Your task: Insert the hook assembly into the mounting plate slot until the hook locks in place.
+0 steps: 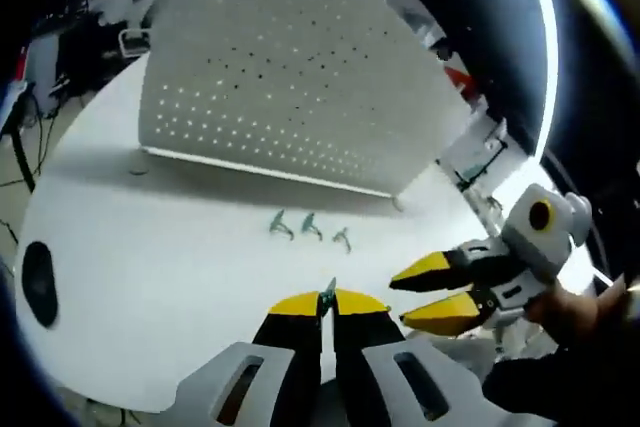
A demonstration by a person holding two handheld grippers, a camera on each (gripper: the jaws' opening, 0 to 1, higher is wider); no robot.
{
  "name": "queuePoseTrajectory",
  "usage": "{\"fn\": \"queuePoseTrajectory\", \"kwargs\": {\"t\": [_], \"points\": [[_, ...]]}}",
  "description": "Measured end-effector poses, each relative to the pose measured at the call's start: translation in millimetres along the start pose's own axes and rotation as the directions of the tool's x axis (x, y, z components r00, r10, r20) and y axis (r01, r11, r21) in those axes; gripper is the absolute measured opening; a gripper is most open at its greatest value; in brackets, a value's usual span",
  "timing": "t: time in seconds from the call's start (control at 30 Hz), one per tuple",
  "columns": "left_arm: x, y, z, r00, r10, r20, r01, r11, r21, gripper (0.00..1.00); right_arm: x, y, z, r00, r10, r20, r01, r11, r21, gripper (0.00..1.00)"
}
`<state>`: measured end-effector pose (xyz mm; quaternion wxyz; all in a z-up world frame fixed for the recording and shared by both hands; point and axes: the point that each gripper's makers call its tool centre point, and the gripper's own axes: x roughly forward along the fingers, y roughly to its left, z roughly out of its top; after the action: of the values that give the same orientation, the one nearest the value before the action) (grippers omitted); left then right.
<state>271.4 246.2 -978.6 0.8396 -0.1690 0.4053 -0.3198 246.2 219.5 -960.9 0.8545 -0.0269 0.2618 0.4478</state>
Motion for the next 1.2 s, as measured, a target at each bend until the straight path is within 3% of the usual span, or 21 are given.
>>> {"fn": "queuePoseTrajectory", "kwargs": {"t": [0.07, 0.23, 0.37, 0.53, 0.73, 0.77, 0.83, 0.93, 1.03, 1.2], "points": [[0.0, -3.3, -1.5, 1.0, -0.011, -0.003, 0.011, 1.0, -0.007, 0.02, 3.4, 1.1, -1.2, 1.0, -0.008, 0.0, 0.008, 1.0, -0.009, 0.12], [-0.4, -18.3, 2.7, 0.994, -0.098, 0.048, 0.105, 0.983, -0.153, 0.02, 6.9, 2.6, 1.3, 1.0, -0.009, -0.002, 0.009, 0.998, -0.063, 0.11], [-1.4, -13.1, -0.5, 0.998, -0.061, 0.035, 0.065, 0.991, -0.121, 0.02, 7.5, 0.3, 7.7, 0.999, -0.021, 0.024, 0.024, 0.995, -0.101, 0.1], [-1.7, -16.3, 5.2, 0.994, -0.094, 0.063, 0.104, 0.978, -0.178, 0.02, 8.1, -3.9, 9.0, 0.999, -0.028, 0.017, 0.029, 0.992, -0.126, 0.09], [1.7, -21.2, 8.4, 0.992, -0.107, 0.062, 0.116, 0.977, -0.176, 0.02, 7.3, -5.5, 13.2, 0.999, -0.043, 0.03, 0.048, 0.981, -0.187, 0.06], [2.1, -22.5, 8.7, 0.992, -0.112, 0.063, 0.121, 0.977, -0.177, 0.02, 7.8, -5.8, 13.1, 0.999, -0.04, 0.032, 0.045, 0.983, -0.176, 0.06], [2.5, -28.9, 8.0, 0.99, -0.123, 0.061, 0.131, 0.981, -0.144, 0.02, 8.0, -2.8, 14.2, 0.999, -0.015, 0.052, 0.019, 0.997, -0.077, 0.06], [1.6, -30.7, 9.9, 0.991, -0.12, 0.066, 0.128, 0.982, -0.136, 0.02, 7.0, -6.6, 14.9, 0.998, -0.035, 0.055, 0.042, 0.989, -0.141, 0.05], [0.5, -33.0, 13.3, 0.985, -0.148, 0.085, 0.161, 0.971, -0.179, 0.02, 3.9, -6.8, 19.2, 0.996, -0.059, 0.073, 0.072, 0.98, -0.185, 0.03], [-2.6, -36.2, 18.4, 0.978, -0.171, 0.119, 0.194, 0.957, -0.218, 0.02, -0.6, -6.8, 26.1, 0.991, -0.086, 0.099, 0.103, 0.979, -0.177, 0.01]]}}
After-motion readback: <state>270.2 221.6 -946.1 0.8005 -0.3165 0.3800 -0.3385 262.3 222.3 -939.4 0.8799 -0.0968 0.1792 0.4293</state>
